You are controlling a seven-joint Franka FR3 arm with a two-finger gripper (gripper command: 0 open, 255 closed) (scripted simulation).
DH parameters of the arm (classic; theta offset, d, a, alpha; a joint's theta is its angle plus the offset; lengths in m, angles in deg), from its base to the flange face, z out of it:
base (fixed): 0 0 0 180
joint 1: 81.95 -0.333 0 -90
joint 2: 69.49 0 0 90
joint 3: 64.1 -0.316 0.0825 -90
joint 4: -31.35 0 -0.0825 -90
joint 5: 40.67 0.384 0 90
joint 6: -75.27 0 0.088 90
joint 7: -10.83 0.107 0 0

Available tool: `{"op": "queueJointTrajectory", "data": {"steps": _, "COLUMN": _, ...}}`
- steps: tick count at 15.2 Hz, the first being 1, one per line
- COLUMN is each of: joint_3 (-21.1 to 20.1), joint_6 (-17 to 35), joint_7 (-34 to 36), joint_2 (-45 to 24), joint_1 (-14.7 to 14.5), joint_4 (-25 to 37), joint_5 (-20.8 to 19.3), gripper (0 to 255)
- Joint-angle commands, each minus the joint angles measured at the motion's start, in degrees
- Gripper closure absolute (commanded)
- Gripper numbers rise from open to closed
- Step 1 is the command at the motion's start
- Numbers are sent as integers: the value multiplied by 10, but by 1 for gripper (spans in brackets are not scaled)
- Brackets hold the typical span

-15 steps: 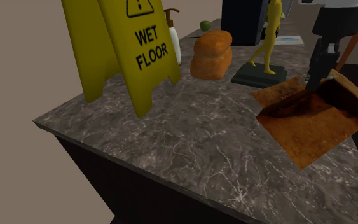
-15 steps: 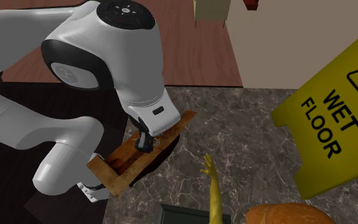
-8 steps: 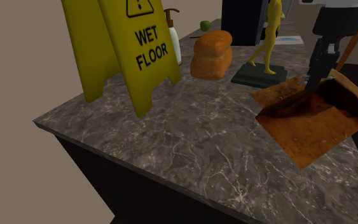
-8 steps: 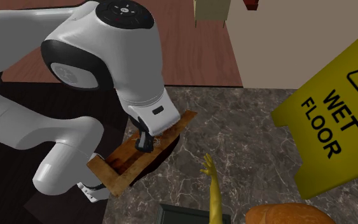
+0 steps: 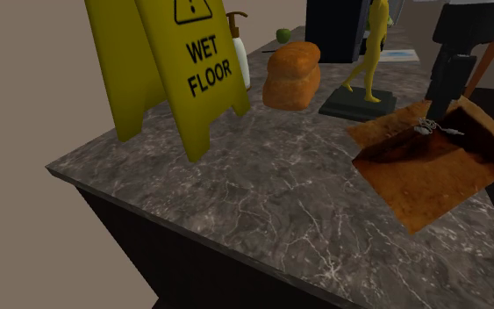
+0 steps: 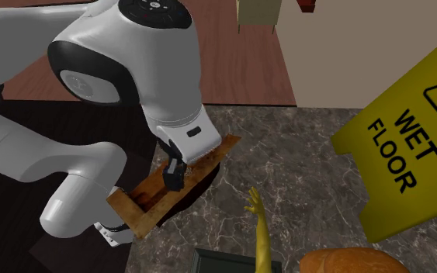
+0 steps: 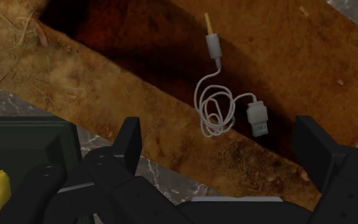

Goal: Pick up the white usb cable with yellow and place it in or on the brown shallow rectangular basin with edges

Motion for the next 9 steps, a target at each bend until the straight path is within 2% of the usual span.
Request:
{"op": "queueJointTrajectory", "data": {"steps": 1, "joint_3": 4, "joint_6": -30, "joint_7": 0, "joint_2": -15, "joint_1": 2, "joint_4": 44, "joint_5": -4, "gripper": 0}}
{"op": "queueJointTrajectory", "data": {"steps": 2, "joint_3": 5, "joint_6": -42, "joint_7": 1, "joint_2": -22, "joint_1": 3, "joint_4": 64, "joint_5": -6, "gripper": 0}}
{"op": "queueJointTrajectory", "data": {"steps": 9, "joint_3": 5, "joint_6": -42, "joint_7": 1, "joint_2": -22, "joint_1": 3, "joint_4": 64, "joint_5": -6, "gripper": 0}}
